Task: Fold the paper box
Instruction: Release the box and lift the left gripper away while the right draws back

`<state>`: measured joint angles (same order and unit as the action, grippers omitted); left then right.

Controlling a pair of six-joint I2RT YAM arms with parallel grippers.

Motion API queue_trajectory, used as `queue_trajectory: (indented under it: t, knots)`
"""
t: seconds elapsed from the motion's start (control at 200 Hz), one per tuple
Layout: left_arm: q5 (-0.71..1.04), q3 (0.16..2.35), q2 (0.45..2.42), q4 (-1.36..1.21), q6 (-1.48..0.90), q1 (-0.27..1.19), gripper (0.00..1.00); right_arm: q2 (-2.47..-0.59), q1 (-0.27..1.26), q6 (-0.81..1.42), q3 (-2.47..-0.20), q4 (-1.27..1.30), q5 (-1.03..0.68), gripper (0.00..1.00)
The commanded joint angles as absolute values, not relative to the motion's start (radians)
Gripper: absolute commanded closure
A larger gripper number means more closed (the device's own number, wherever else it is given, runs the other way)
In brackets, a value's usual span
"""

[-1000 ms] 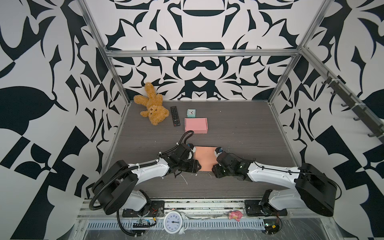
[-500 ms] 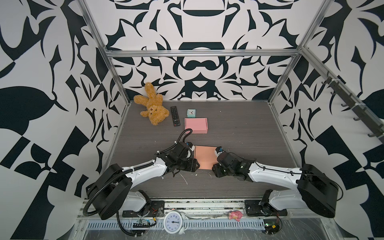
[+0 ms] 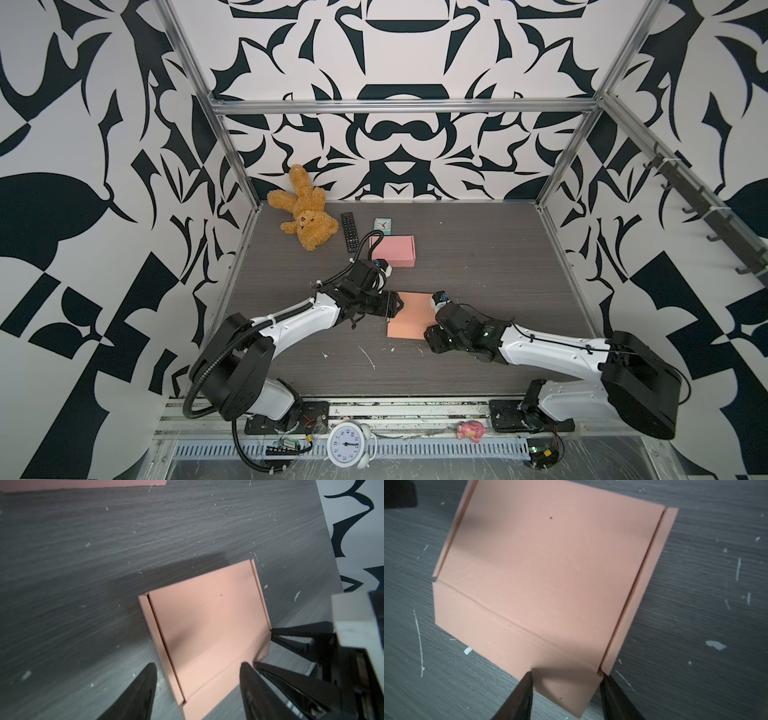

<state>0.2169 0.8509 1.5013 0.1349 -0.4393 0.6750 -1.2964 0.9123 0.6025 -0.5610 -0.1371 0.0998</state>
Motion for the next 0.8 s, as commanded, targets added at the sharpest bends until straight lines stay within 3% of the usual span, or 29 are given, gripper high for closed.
queue_trajectory:
  t: [0.0, 0.33, 0.8]
  knots:
    - [0.246, 0.905, 1.563, 0.115, -0.401, 0.656, 0.33, -1.288, 0.918, 0.594, -0.567, -0.127, 0.132, 0.46]
    - [0.272, 0.989, 1.723, 0.092, -0.379, 0.633, 0.32, -1.316, 0.918, 0.567, -0.574, -0.119, 0.153, 0.46]
    - [0.282, 0.985, 1.758, 0.076, -0.378, 0.63, 0.33, -1.339, 0.912, 0.532, -0.567, -0.1, 0.252, 0.46]
